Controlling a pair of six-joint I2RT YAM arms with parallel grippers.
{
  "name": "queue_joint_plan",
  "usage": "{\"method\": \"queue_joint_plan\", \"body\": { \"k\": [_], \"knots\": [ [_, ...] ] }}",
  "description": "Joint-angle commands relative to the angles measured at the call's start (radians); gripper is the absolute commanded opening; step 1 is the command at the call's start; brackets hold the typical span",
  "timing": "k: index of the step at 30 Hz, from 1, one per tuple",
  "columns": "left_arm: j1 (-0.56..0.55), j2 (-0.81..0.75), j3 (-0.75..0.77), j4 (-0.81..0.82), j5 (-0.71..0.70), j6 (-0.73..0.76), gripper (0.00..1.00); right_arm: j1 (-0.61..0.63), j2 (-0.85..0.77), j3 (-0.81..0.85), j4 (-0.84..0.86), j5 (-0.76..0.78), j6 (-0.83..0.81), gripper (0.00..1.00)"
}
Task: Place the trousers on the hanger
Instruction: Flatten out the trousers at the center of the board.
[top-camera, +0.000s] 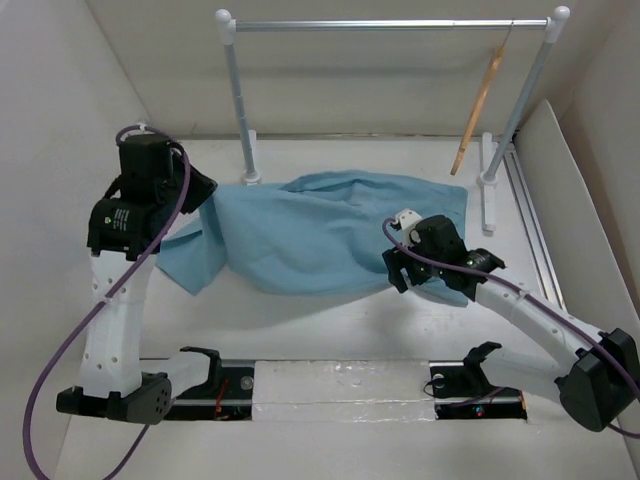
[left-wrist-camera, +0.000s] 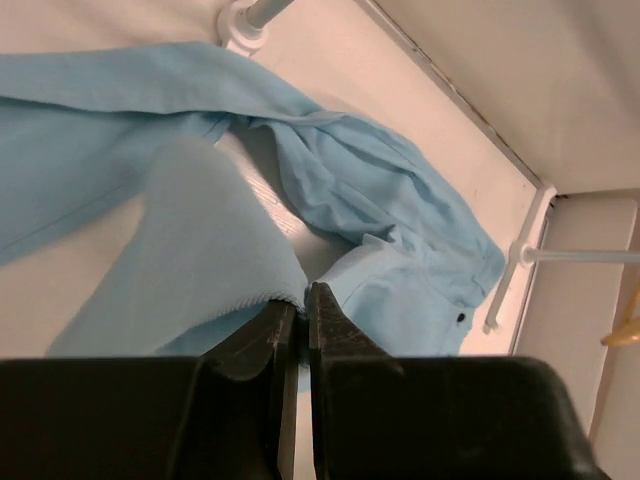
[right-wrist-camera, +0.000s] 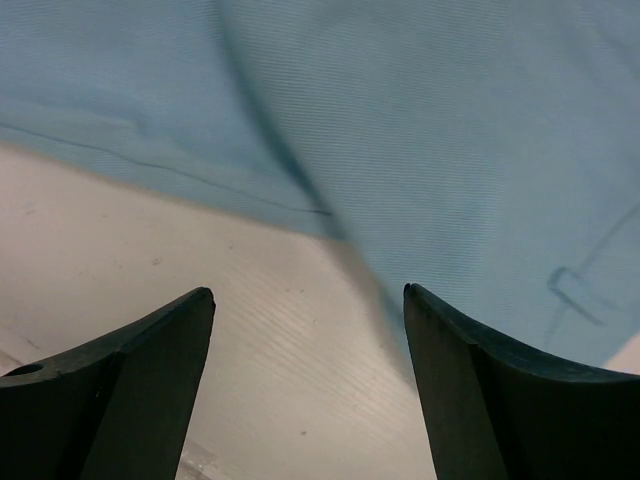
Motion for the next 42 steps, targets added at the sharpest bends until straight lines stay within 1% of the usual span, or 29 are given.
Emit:
{"method": "queue_joint_plan", "body": {
  "k": [1,2,3,5,7,8,9,10,11,12,13,15,17,18,19,20,21,22,23,24,25,26,28,29,30,34,37,40,42],
  "knots": [
    [0.004,0.048,0.175,-0.24,0.021,0.08,0.0,-0.036,0.008,0.059,0.026,0.011,-0.045,0.82],
    [0.004,0.063,0.171,-0.254,0.035,0.1,0.0,-0.045,0.011,0.055,0.027,0.011,-0.048,0.82],
    [0.004,0.055,0.132,-0.253,0.135,0.112,0.0,-0.06,0.014,0.052,0.03,0.011,-0.051,0.83],
    [0.004,0.024,0.011,-0.253,0.192,0.114,0.0,-0.079,0.017,0.04,0.04,0.002,-0.061,0.87],
    [0.004,0.005,-0.083,-0.242,0.132,0.111,0.0,-0.103,0.028,0.039,0.044,-0.007,-0.067,0.91],
    [0.004,0.001,-0.188,-0.224,0.103,0.115,0.01,-0.103,0.033,0.041,0.041,-0.012,-0.073,0.92],
    [0.047,0.036,-0.277,-0.154,0.053,0.141,0.17,-0.116,0.043,0.058,0.026,-0.009,-0.077,0.95],
    [0.047,0.036,-0.313,-0.153,0.052,0.141,0.17,-0.116,0.044,0.058,0.026,-0.009,-0.077,0.95],
    [0.056,0.053,-0.336,-0.085,-0.012,0.138,0.21,-0.116,0.044,0.069,0.003,0.001,-0.077,0.95],
    [0.073,0.07,-0.352,-0.051,-0.04,0.135,0.23,-0.116,0.042,0.072,-0.011,0.031,-0.077,0.96],
    [0.127,0.1,-0.366,-0.011,-0.07,0.124,0.23,-0.128,0.028,0.072,-0.023,0.045,-0.068,0.97],
    [0.19,0.146,-0.378,0.128,-0.097,0.111,0.23,-0.171,-0.007,0.052,-0.061,0.096,-0.039,0.96],
    [0.257,0.192,-0.372,0.198,-0.095,0.097,0.21,-0.223,-0.037,0.032,-0.074,0.103,-0.021,0.9],
    [0.271,0.218,-0.361,0.242,-0.088,0.1,0.21,-0.255,-0.051,0.006,-0.08,0.076,-0.015,0.78],
    [0.271,0.276,-0.32,0.256,-0.086,0.101,0.21,-0.319,-0.068,-0.003,-0.094,0.062,0.001,0.69],
    [0.271,0.309,-0.295,0.256,-0.109,0.104,0.22,-0.339,-0.105,-0.014,-0.094,0.059,0.011,0.64],
    [0.271,0.332,-0.271,0.259,-0.117,0.107,0.23,-0.355,-0.119,-0.019,-0.095,0.059,0.022,0.61],
    [0.271,0.372,-0.248,0.267,-0.126,0.107,0.24,-0.391,-0.13,-0.026,-0.101,0.024,0.06,0.62],
    [0.271,0.39,-0.243,0.287,-0.123,0.112,0.33,-0.41,-0.137,-0.034,-0.106,0.01,0.076,0.64],
    [0.271,0.403,-0.243,0.298,-0.117,0.103,0.4,-0.43,-0.136,-0.043,-0.109,-0.007,0.09,0.76],
    [0.271,0.422,-0.257,0.308,-0.103,0.101,0.41,-0.467,-0.128,-0.065,-0.115,-0.012,0.114,0.81],
    [0.271,0.427,-0.268,0.342,-0.057,0.097,0.48,-0.485,-0.119,-0.077,-0.117,-0.018,0.126,0.87],
    [0.271,0.407,-0.327,0.383,-0.009,0.077,0.51,-0.522,-0.066,-0.101,-0.123,-0.038,0.151,0.9],
    [0.262,0.391,-0.349,0.431,0.02,0.069,0.55,-0.553,-0.047,-0.123,-0.123,-0.048,0.156,0.91],
    [0.253,0.372,-0.364,0.454,0.023,0.065,0.56,-0.563,-0.03,-0.132,-0.123,-0.07,0.162,0.92],
    [0.17,0.257,-0.392,0.508,0.034,0.052,0.58,-0.564,0.023,-0.175,-0.123,-0.05,0.249,0.93],
    [0.146,0.173,-0.416,0.557,0.096,0.054,0.58,-0.573,0.053,-0.191,-0.126,-0.024,0.294,0.92],
    [0.136,0.081,-0.458,0.607,0.181,0.06,0.58,-0.582,0.097,-0.178,-0.112,-0.041,0.326,0.87],
    [0.136,0.05,-0.464,0.603,0.212,0.075,0.57,-0.582,0.125,-0.183,-0.083,-0.076,0.347,0.77]
  ]
}}
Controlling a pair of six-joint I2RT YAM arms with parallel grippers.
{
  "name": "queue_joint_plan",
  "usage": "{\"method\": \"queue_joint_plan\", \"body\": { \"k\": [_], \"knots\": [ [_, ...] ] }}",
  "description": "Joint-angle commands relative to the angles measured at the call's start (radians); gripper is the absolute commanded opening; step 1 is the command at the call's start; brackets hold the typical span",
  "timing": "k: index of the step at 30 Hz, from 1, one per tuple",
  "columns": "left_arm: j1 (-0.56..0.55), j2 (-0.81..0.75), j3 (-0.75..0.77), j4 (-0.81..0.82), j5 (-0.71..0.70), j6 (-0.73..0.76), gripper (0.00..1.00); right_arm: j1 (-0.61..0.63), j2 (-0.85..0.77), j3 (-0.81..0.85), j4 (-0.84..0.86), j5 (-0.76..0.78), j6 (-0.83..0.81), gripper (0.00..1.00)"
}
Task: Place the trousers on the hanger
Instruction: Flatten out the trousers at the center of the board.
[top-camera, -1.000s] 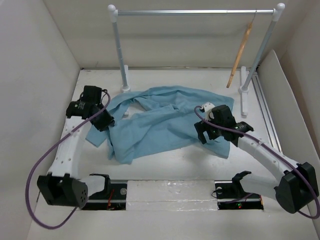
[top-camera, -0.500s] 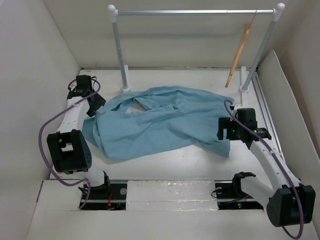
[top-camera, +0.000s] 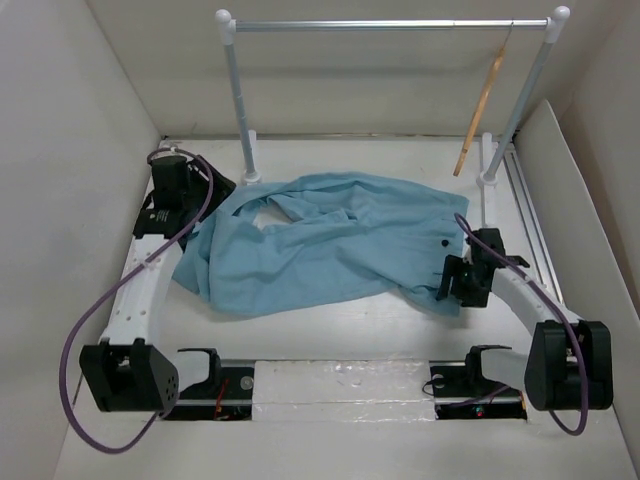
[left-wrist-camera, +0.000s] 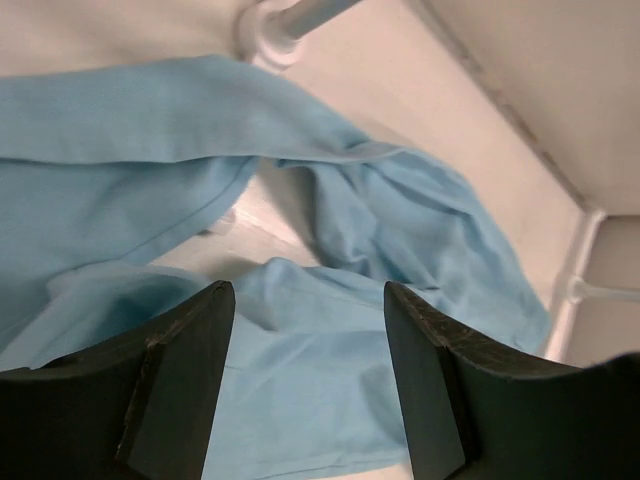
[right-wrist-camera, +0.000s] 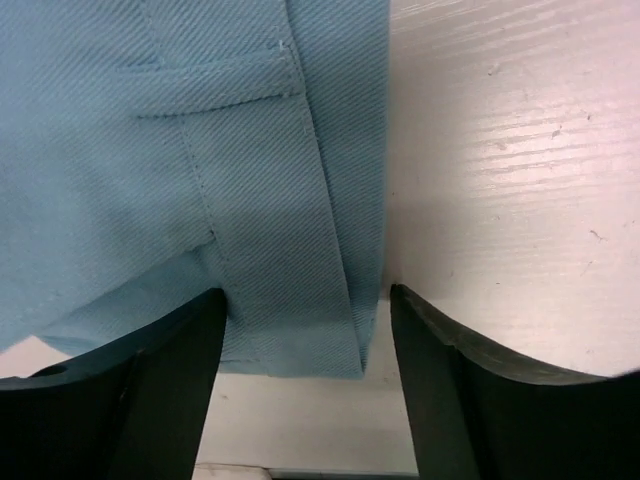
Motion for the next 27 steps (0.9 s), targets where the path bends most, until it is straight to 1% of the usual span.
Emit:
{"method": "queue_joint_plan", "body": {
  "k": [1,2,3,4,5,6,7,8,9,10,11,12,13,14,15,17,18,19,20,21,23,25,26,27],
  "knots": [
    [0.005,-0.071,-0.02,0.062,0.095,0.024,0.57,-0.02,0.044,-0.018,0.068,-0.061,0.087,0.69],
    [0.005,-0.076,-0.018,0.033,0.092,0.035,0.57,-0.02,0.056,-0.026,0.088,-0.084,0.098,0.59],
    [0.005,-0.081,-0.021,0.033,0.089,0.044,0.57,-0.03,0.08,-0.035,0.108,-0.11,0.104,0.3],
    [0.005,-0.097,-0.042,0.036,0.09,0.051,0.57,-0.04,0.083,-0.04,0.118,-0.109,0.115,0.18],
    [0.005,-0.102,-0.052,0.037,0.09,0.052,0.57,-0.062,0.082,-0.034,0.102,-0.097,0.113,0.08],
    [0.005,-0.105,-0.061,0.039,0.093,0.055,0.57,-0.076,0.058,-0.017,0.076,-0.04,0.105,0.0],
    [-0.004,-0.107,-0.075,0.037,0.098,0.06,0.57,-0.09,0.036,0.009,0.005,0.0,0.077,0.0],
    [-0.004,-0.105,-0.079,0.034,0.101,0.06,0.57,-0.131,0.01,0.069,-0.034,0.043,0.058,0.0],
    [-0.004,-0.105,-0.082,0.033,0.103,0.06,0.57,-0.161,-0.045,0.098,-0.068,0.125,0.041,0.0],
    [-0.004,-0.105,-0.087,0.03,0.103,0.06,0.57,-0.196,-0.067,0.129,-0.123,0.153,-0.003,0.0],
    [-0.004,-0.107,-0.087,0.034,0.103,0.058,0.57,-0.231,-0.088,0.179,-0.143,0.184,-0.025,0.0],
    [-0.004,-0.105,-0.089,0.036,0.103,0.055,0.57,-0.303,-0.107,0.201,-0.157,0.23,-0.045,0.0],
    [-0.004,-0.089,-0.084,0.033,0.098,0.057,0.57,-0.363,-0.114,0.239,-0.177,0.267,-0.1,0.0],
    [-0.004,-0.088,-0.084,0.031,0.098,0.057,0.57,-0.363,-0.114,0.239,-0.177,0.267,-0.1,0.0],
    [-0.004,-0.079,-0.084,0.031,0.097,0.055,0.57,-0.406,-0.108,0.27,-0.175,0.291,-0.115,0.0],
    [-0.004,-0.062,-0.095,0.037,0.1,0.055,0.57,-0.416,-0.065,0.304,-0.172,0.305,-0.131,0.01],
    [-0.004,-0.058,-0.105,0.047,0.1,0.054,0.57,-0.416,-0.05,0.34,-0.168,0.301,-0.137,0.25],
    [-0.004,-0.046,-0.13,0.065,0.094,0.049,0.57,-0.416,-0.01,0.382,-0.156,0.281,-0.152,0.53],
    [-0.004,-0.045,-0.141,0.07,0.083,0.048,0.57,-0.416,0.008,0.382,-0.158,0.281,-0.152,0.65],
    [-0.004,-0.032,-0.15,0.073,0.077,0.048,0.57,-0.406,0.017,0.405,-0.162,0.257,-0.157,0.75],
    [0.01,-0.01,-0.156,0.058,0.044,0.051,0.57,-0.33,0.01,0.454,-0.166,0.235,-0.183,0.9],
    [0.062,0.002,-0.171,0.05,0.032,0.049,0.56,-0.247,-0.021,0.467,-0.165,0.207,-0.206,0.91],
    [0.082,-0.002,-0.178,0.05,0.002,0.043,0.56,-0.148,-0.041,0.456,-0.157,0.192,-0.209,0.89],
    [0.106,-0.004,-0.185,0.053,-0.012,0.031,0.55,-0.095,-0.091,0.435,-0.145,0.142,-0.211,0.66]
  ]
}}
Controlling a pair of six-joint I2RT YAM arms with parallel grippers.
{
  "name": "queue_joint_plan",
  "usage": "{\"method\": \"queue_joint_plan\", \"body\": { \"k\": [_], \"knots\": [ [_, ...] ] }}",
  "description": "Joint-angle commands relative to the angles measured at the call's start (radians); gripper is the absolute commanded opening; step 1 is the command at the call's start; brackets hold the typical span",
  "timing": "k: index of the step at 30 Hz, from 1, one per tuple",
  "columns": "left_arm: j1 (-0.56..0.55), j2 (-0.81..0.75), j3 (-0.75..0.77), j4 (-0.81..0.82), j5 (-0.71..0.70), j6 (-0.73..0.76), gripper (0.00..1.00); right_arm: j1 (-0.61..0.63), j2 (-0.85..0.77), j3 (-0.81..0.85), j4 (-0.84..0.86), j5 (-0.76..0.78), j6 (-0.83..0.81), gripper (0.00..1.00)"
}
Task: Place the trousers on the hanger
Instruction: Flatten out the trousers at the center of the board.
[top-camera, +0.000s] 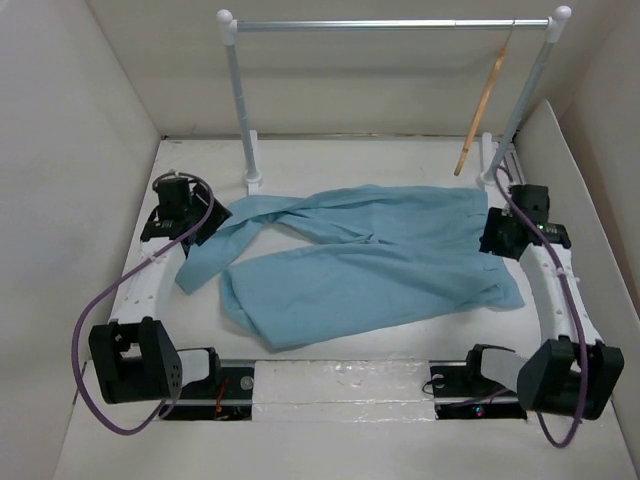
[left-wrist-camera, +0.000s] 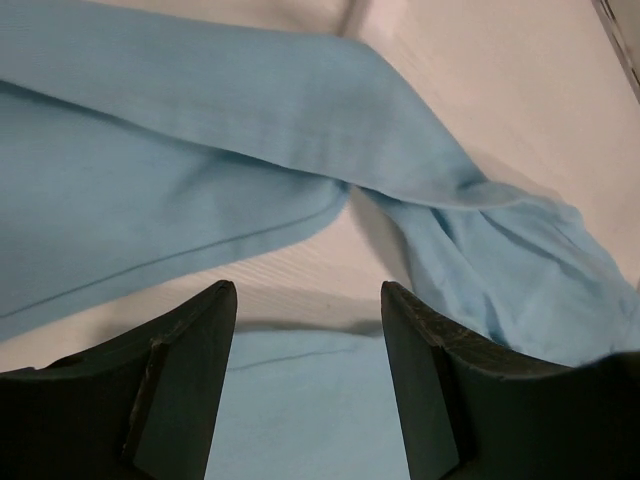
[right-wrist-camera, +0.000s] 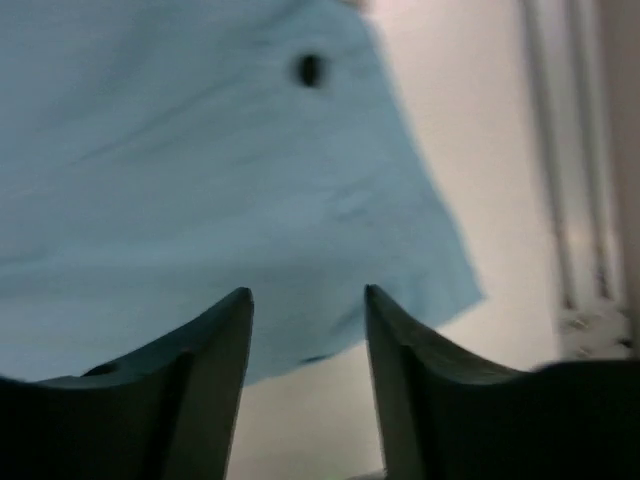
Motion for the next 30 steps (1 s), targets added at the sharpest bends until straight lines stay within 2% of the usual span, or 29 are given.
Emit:
{"method": "queue_joint_plan", "body": {
  "k": [1,2,3,5,6,7,9,12,16,17,20,23,30],
  "knots": [
    [0.107,-0.028,-0.036,0.017,-0.085,-0.013,0.55,0.188,-0.121,-0.005,0.042,-0.118,-0.037,0.48],
    [0.132,-0.038,-0.047,0.02,-0.125,-0.021,0.55,0.293,-0.146,-0.072,0.069,-0.166,-0.032,0.18],
    [0.158,-0.054,-0.059,0.018,-0.131,-0.031,0.54,0.347,-0.17,-0.107,0.089,-0.224,-0.026,0.08],
    [0.233,-0.064,-0.099,0.028,-0.191,-0.062,0.54,0.456,-0.217,-0.195,0.144,-0.246,-0.013,0.0],
    [0.261,-0.064,-0.112,0.034,-0.191,-0.07,0.54,0.558,-0.223,-0.218,0.15,-0.234,-0.009,0.0],
    [0.293,-0.059,-0.135,0.041,-0.187,-0.088,0.54,0.603,-0.223,-0.235,0.164,-0.228,-0.009,0.0],
    [0.406,-0.03,-0.153,0.052,-0.148,-0.111,0.54,0.727,-0.212,-0.256,0.172,-0.222,-0.026,0.08],
    [0.537,0.002,-0.184,0.098,-0.059,-0.137,0.53,0.833,-0.185,-0.255,0.195,-0.228,-0.06,0.19],
    [0.562,0.074,-0.117,0.137,-0.027,-0.156,0.53,0.953,-0.133,-0.247,0.25,-0.272,-0.14,0.4],
    [0.562,0.096,-0.098,0.141,-0.018,-0.157,0.53,0.967,-0.107,-0.244,0.258,-0.274,-0.144,0.48],
    [0.528,0.207,-0.014,0.106,-0.035,-0.16,0.53,1.001,-0.07,-0.218,0.258,-0.246,-0.17,0.61],
    [0.517,0.295,0.022,0.12,-0.013,-0.159,0.53,1.001,-0.047,-0.207,0.261,-0.229,-0.172,0.69],
    [0.517,0.45,0.055,0.199,0.057,-0.148,0.52,1.01,-0.034,-0.23,0.293,-0.228,-0.105,0.7]
  ]
}}
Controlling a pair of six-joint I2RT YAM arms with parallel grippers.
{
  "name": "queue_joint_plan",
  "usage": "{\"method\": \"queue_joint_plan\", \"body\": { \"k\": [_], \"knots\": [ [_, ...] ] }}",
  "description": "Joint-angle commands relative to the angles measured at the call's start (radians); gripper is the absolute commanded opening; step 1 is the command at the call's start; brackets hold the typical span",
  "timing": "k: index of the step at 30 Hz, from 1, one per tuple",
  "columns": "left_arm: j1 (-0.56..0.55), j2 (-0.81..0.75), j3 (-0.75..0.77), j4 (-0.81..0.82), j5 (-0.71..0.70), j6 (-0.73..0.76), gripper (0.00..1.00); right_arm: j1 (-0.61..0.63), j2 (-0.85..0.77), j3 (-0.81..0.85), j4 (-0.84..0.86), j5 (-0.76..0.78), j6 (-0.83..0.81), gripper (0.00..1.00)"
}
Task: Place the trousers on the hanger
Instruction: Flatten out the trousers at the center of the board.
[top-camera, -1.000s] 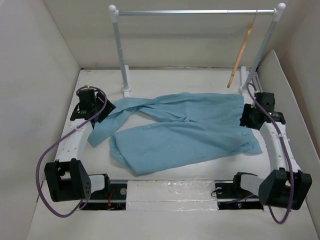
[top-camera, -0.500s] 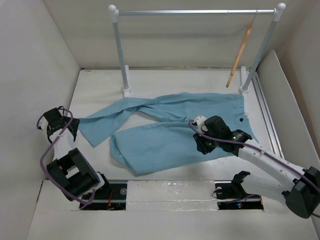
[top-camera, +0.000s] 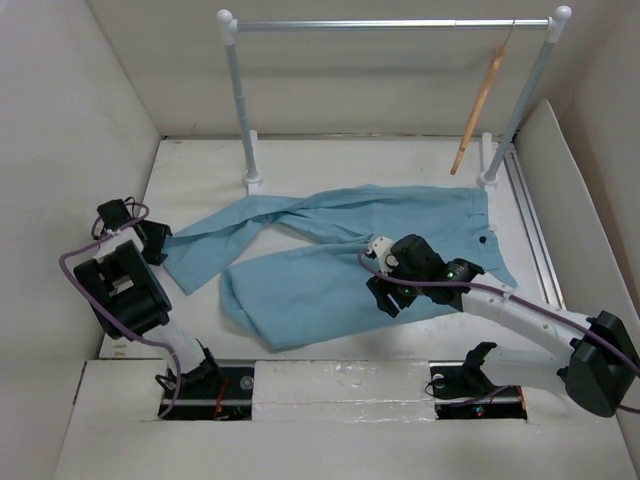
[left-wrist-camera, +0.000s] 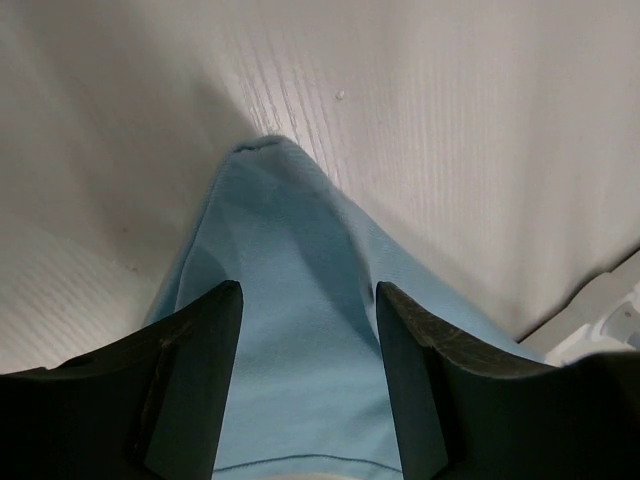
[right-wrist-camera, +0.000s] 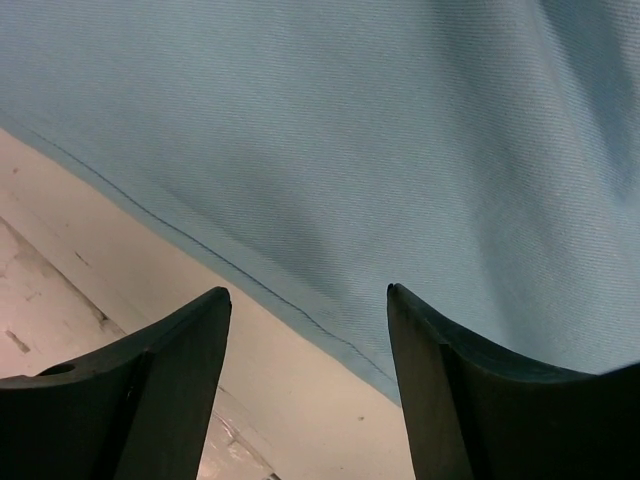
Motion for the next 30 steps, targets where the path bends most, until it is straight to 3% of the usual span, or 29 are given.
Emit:
{"method": "queue_joint_plan", "body": {
  "k": [1,3,7,9,10,16,18,19,23,24,26,27,28,30],
  "knots": [
    [0.003,0.056,0.07,0.047,0.052,0.004,0.51,0.021,0.004,0.028,0.053,0.025,0.048,0.7],
    [0.003,0.087,0.088,0.07,0.074,0.002,0.46,0.022,-0.002,0.025,0.043,0.062,0.091,0.7],
    [0.003,0.125,0.122,0.139,0.112,-0.013,0.37,0.022,0.01,-0.015,0.091,0.058,0.11,0.82],
    [0.003,0.174,0.183,0.145,0.132,-0.01,0.08,0.022,0.1,-0.02,0.125,0.038,0.107,0.85],
    [0.003,0.194,0.212,0.145,0.129,-0.01,0.01,0.022,0.101,-0.008,0.116,0.048,0.107,0.85],
    [-0.08,0.352,0.535,0.056,0.059,0.025,0.0,0.057,0.282,0.032,0.126,0.096,0.134,0.86],
    [-0.109,0.424,0.636,0.032,0.031,0.04,0.0,0.069,0.311,0.039,0.134,0.096,0.147,0.79],
    [-0.123,0.452,0.755,0.01,0.004,0.059,0.0,0.086,0.338,0.043,0.129,0.097,0.16,0.72],
    [-0.166,0.573,0.99,-0.176,-0.043,0.123,0.0,0.179,0.377,0.06,0.102,0.094,0.197,0.34],
    [-0.166,0.584,1.016,-0.204,-0.047,0.134,0.02,0.202,0.38,0.056,0.096,0.088,0.203,0.26],
    [-0.166,0.554,0.989,-0.226,-0.052,0.169,0.19,0.271,0.38,0.042,0.077,0.076,0.217,0.12],
    [-0.166,0.49,0.949,-0.22,-0.058,0.178,0.29,0.296,0.376,0.036,0.069,0.061,0.219,0.09],
    [-0.166,0.448,0.853,-0.212,-0.066,0.182,0.47,0.349,0.369,0.022,0.044,0.058,0.222,0.07],
    [-0.166,0.289,0.727,-0.156,-0.066,0.176,0.59,0.399,0.333,0.011,0.007,0.048,0.233,0.05]
  ]
}}
